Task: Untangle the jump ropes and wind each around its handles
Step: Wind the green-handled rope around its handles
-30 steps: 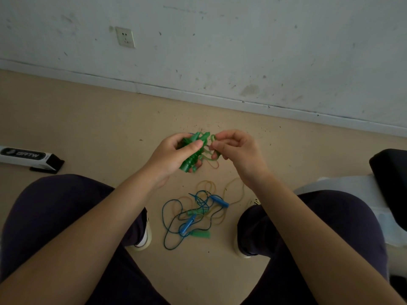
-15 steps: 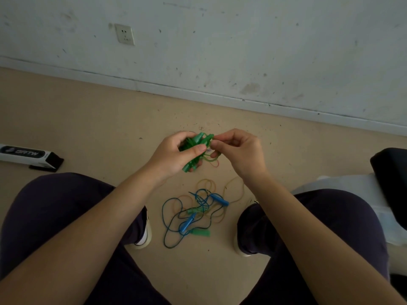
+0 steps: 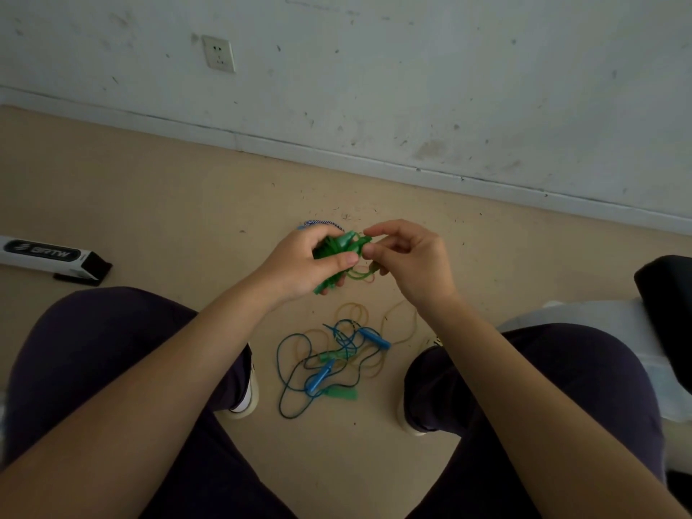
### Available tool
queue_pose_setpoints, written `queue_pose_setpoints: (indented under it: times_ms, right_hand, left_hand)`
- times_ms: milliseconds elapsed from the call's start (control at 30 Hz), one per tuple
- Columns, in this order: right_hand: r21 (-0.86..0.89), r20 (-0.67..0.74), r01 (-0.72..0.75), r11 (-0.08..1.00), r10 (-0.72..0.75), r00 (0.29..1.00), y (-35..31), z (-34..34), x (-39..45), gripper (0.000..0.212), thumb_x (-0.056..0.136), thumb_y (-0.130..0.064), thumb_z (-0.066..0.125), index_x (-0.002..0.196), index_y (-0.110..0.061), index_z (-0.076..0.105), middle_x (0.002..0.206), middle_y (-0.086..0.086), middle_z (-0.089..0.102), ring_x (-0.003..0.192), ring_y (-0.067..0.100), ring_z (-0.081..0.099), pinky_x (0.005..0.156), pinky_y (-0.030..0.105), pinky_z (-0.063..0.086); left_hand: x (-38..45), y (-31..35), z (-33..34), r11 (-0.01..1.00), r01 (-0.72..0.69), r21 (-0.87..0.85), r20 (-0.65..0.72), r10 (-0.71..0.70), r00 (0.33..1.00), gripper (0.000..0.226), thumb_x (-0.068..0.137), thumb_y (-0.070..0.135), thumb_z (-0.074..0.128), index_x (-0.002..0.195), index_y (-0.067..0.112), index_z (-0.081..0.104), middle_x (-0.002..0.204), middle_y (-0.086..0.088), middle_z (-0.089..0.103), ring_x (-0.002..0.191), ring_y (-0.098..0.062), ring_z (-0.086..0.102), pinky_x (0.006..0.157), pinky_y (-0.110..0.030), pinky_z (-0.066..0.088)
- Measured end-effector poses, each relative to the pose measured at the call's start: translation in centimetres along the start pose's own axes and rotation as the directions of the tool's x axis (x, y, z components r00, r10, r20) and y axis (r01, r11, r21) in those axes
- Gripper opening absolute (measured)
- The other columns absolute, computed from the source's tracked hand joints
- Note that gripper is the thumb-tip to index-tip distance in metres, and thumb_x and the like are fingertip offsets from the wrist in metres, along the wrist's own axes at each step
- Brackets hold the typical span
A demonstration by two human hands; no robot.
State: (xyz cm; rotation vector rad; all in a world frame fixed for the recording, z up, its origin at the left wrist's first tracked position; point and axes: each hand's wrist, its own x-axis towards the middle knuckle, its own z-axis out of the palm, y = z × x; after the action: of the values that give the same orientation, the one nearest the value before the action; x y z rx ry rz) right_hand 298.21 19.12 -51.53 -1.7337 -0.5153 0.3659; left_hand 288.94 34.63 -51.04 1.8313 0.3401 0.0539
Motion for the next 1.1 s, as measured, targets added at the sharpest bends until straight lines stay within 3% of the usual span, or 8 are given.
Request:
queue_pose_setpoints:
  times_ms: [167,433,633,700,767,867,1000,1100]
  right_hand:
    - [-0.053,0.022,0.015,0.998,-0.014,1.0,0.5,0.2,-0.2,0.018,0.085,-0.005,0.073,0.099,-0.015,0.071,0.06,-0.006,0.068,0.056,0.01,0.06,0.054,0.022,0.05]
    - [-0.075,0.129,-0.018,0.997,0.027,0.991,0.6,-0.3,0.2,0.015,0.085,-0.001,0.072,0.096,-0.011,0.073,0.077,0.001,0.066,0.056,0.013,0.063,0.053,0.025,0.051]
    - [-0.19,0.249,-0.085,0.978,0.132,0.96,0.8,-0.9,0.7,0.01,0.084,-0.008,0.073,0.09,-0.013,0.068,0.087,0.005,0.069,0.077,0.013,0.065,0.075,0.037,0.058]
    - [-0.177,0.285,-0.086,0.98,0.135,0.949,0.7,-1.1,0.7,0.008,0.084,-0.009,0.073,0.088,-0.013,0.068,0.084,0.002,0.068,0.074,0.007,0.063,0.075,0.032,0.056]
    - [-0.169,0.228,-0.031,0.985,0.07,0.971,0.7,-1.2,0.6,0.008,0.084,-0.01,0.072,0.084,-0.016,0.068,0.081,-0.003,0.067,0.072,0.002,0.061,0.073,0.025,0.052]
    - [-0.06,0.096,-0.023,0.998,0.028,0.995,0.6,-1.5,1.0,0.007,0.087,-0.011,0.069,0.084,-0.016,0.067,0.087,0.004,0.07,0.082,0.01,0.064,0.08,0.029,0.052]
    - [0.234,0.15,-0.117,0.965,0.083,0.985,0.8,-0.9,0.9,0.012,0.098,-0.003,0.051,0.089,-0.01,0.056,0.093,0.011,0.074,0.095,0.027,0.07,0.092,0.039,0.055]
    - [0.418,0.159,-0.189,0.889,0.133,0.978,0.6,-1.4,1.2,0.017,0.102,-0.003,0.042,0.089,-0.009,0.052,0.082,0.005,0.072,0.086,0.021,0.069,0.086,0.035,0.056]
  left_hand:
    - [0.2,-0.3,0.1,0.996,0.03,0.087,0.026,-0.032,0.999,0.023,0.092,0.025,0.069,0.113,0.018,0.063,0.088,-0.002,0.073,0.069,-0.009,0.07,0.056,-0.026,0.055]
    - [0.2,-0.6,-0.2,0.996,0.071,0.059,0.075,-0.075,0.994,0.014,0.092,0.026,0.069,0.104,0.029,0.062,0.091,-0.002,0.073,0.07,-0.012,0.071,0.054,-0.028,0.053]
    - [0.3,-0.6,-0.4,0.988,0.082,0.133,0.08,-0.093,0.992,0.021,0.09,0.028,0.071,0.109,0.028,0.062,0.09,0.001,0.073,0.07,-0.011,0.071,0.055,-0.029,0.053]
    - [0.3,-0.7,-0.4,0.986,0.107,0.128,0.1,-0.12,0.988,0.026,0.09,0.028,0.072,0.114,0.024,0.062,0.092,0.0,0.072,0.07,-0.012,0.072,0.055,-0.029,0.053]
    - [0.4,-0.8,-0.5,0.978,0.129,0.166,0.09,-0.146,0.985,0.026,0.09,0.029,0.071,0.113,0.022,0.062,0.092,0.0,0.072,0.07,-0.012,0.072,0.055,-0.028,0.053]
    - [0.8,-0.9,-0.8,0.965,0.187,0.182,0.039,-0.197,0.98,0.022,0.09,0.031,0.071,0.108,0.02,0.064,0.092,0.0,0.073,0.07,-0.013,0.073,0.055,-0.028,0.054]
    - [0.9,-0.9,-0.6,0.967,0.2,0.156,0.016,-0.205,0.979,0.024,0.091,0.032,0.07,0.11,0.019,0.063,0.092,0.0,0.072,0.072,-0.014,0.073,0.056,-0.028,0.055]
    - [0.6,-0.5,-0.8,0.981,0.177,0.074,0.084,-0.183,0.98,0.02,0.091,0.03,0.07,0.108,0.022,0.063,0.092,0.0,0.074,0.073,-0.015,0.073,0.057,-0.029,0.055]
